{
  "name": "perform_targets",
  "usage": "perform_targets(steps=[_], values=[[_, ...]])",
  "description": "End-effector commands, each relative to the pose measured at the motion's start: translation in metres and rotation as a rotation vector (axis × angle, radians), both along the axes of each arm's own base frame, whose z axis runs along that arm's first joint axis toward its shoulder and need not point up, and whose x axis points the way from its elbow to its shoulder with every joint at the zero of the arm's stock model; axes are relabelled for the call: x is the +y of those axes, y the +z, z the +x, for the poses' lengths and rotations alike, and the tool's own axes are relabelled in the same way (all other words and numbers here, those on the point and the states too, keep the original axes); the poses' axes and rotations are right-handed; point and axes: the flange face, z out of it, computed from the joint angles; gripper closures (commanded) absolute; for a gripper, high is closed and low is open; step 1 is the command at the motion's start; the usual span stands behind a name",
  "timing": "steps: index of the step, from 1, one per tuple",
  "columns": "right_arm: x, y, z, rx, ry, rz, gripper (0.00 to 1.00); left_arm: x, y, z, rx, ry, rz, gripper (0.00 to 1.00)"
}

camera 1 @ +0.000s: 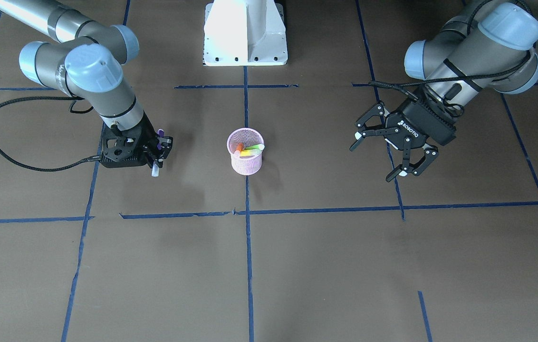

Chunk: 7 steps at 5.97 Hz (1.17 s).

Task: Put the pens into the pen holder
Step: 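Lift the purple marker with the right gripper and carry it over the pink cup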

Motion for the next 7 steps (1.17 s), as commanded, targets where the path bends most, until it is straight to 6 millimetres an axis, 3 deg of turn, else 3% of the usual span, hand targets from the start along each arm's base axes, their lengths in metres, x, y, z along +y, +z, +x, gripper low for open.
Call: perform_targets(steps=[1,2,3,4,6,7], values=[[0.007,-0.073,0.053,-0.111,0.084,0.135,1.00,-0.001,0.030,-0.003,-0.050,0.002,-0.012,0.00],[0.011,-0.120,0.071,-0.157,0.169,0.262,1.00,-0.003,0.043,-0.006,-0.076,0.000,-0.024,0.00],[0.010,-0.152,0.079,-0.225,0.258,0.373,1.00,-0.007,0.047,-0.008,-0.097,-0.003,-0.051,0.00],[0.022,-0.166,0.072,-0.278,0.362,0.485,1.00,-0.008,0.052,-0.008,-0.104,-0.005,-0.061,0.00],[0.074,-0.180,0.028,-0.362,0.481,0.591,1.00,-0.009,0.068,-0.011,-0.168,0.010,-0.072,0.00],[0.106,-0.173,-0.011,-0.329,0.505,0.609,1.00,-0.007,0.077,-0.013,-0.182,0.012,-0.079,0.00]])
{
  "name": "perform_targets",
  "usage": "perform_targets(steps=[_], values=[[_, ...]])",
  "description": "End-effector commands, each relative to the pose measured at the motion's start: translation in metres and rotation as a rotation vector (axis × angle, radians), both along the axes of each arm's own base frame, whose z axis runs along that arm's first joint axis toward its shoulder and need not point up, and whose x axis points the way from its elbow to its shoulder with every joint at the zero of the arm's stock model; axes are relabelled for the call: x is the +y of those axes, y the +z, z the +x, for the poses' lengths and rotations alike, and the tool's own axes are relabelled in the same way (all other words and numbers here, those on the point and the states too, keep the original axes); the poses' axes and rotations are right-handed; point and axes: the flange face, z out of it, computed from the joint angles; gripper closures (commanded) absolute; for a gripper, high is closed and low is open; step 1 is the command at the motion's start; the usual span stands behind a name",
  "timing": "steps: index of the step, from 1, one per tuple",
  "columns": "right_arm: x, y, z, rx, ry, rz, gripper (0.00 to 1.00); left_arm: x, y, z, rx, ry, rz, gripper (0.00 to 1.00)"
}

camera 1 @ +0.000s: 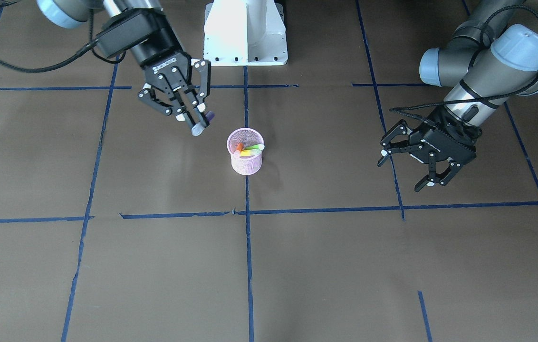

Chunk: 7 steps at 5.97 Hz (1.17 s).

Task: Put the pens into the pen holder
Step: 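Lift the purple marker with the right gripper and carry it over the pink cup, then lower the purple marker into the pink cup and open the right gripper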

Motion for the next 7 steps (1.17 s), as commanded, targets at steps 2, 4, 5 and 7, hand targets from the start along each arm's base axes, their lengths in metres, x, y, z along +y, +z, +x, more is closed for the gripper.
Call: perform_targets(steps=[2,4,5,7], values=[[0.058,0.019,-0.069,0.143,0.068,0.096,1.00,0.008,0.032,-0.007,-0.043,0.007,-0.033,0.00],[0.045,0.043,-0.101,0.132,0.110,0.108,1.00,0.011,0.042,-0.009,-0.052,0.009,-0.045,0.00],[0.038,0.049,-0.123,0.119,0.117,0.112,1.00,0.011,0.042,-0.008,-0.052,0.010,-0.045,0.00],[0.033,0.070,-0.139,0.128,0.116,0.111,1.00,0.011,0.043,-0.008,-0.053,0.010,-0.046,0.00]])
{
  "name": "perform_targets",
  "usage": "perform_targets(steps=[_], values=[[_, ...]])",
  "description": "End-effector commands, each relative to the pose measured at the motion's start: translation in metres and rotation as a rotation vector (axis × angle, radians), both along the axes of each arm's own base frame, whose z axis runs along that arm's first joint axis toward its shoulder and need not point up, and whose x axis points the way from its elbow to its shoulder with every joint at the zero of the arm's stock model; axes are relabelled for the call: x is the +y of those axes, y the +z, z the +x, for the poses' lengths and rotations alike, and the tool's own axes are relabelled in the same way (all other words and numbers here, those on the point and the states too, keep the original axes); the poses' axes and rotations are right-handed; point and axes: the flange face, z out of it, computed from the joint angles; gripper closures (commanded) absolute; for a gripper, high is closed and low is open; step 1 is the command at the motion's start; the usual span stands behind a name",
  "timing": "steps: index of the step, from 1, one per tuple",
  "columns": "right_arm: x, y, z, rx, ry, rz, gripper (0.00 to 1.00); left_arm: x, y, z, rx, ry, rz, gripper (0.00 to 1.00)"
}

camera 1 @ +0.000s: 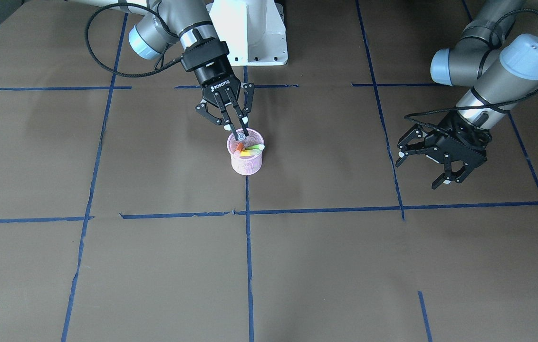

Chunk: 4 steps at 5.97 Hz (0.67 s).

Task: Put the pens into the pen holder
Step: 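Lower the purple marker into the pink cup and open the right gripper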

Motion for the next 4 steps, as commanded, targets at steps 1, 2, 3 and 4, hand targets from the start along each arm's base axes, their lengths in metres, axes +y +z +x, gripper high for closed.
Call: perform_targets(steps=[1,2,3,4], values=[[-0.003,0.014,-0.011,0.022,0.000,-0.002,1.00,0.000,0.001,0.000,-0.001,0.000,-0.001,0.00],[0.001,0.020,-0.015,0.032,-0.008,-0.005,1.00,0.000,0.001,0.000,-0.001,0.001,0.000,0.00],[0.005,0.023,-0.023,0.042,-0.017,-0.007,1.00,0.000,0.002,0.000,-0.004,0.002,-0.001,0.00],[0.005,0.028,-0.027,0.053,-0.016,-0.010,0.95,0.000,0.002,0.001,-0.004,0.002,-0.001,0.00]])
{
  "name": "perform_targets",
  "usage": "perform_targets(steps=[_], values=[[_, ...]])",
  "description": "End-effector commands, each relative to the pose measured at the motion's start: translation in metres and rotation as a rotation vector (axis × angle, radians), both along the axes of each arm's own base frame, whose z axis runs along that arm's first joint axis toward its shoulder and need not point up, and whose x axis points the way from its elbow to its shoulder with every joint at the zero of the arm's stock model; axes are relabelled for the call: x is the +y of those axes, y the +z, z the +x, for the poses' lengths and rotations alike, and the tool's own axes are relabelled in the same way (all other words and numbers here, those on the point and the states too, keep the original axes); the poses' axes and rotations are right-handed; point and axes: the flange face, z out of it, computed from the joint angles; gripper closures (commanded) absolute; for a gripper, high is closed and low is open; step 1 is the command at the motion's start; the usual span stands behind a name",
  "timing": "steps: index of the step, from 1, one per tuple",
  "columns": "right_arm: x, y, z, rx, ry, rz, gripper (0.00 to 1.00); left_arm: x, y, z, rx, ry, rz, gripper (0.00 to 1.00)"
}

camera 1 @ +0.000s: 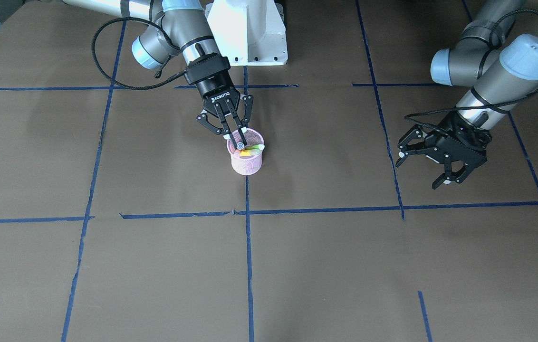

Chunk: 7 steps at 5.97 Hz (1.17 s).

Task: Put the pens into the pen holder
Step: 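Lower the purple marker into the pink cup and open the right gripper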

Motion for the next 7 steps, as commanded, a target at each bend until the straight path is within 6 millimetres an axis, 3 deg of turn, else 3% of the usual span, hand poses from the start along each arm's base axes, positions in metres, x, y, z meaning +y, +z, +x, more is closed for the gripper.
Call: perform_targets(steps=[1,2,3,4,5,7], values=[[0.002,-0.001,-0.006,0.002,-0.003,-0.001,0.31,0.000,0.001,0.000,-0.001,0.000,0.000,0.00],[0.002,-0.003,-0.009,0.002,0.006,0.000,0.00,0.000,0.001,0.000,0.000,0.000,0.001,0.00],[0.004,-0.016,-0.005,-0.027,0.000,0.005,0.00,0.000,0.001,0.000,0.000,0.000,0.001,0.00],[0.012,-0.050,0.018,-0.099,-0.051,0.024,0.00,-0.001,0.000,0.000,0.001,-0.001,0.002,0.00],[0.009,-0.063,0.034,-0.134,-0.099,0.029,0.00,-0.002,0.000,-0.002,-0.018,0.018,0.043,0.00],[-0.010,-0.081,0.082,-0.024,-0.132,-0.043,0.00,-0.015,0.014,-0.036,-0.047,-0.010,0.013,0.00]])
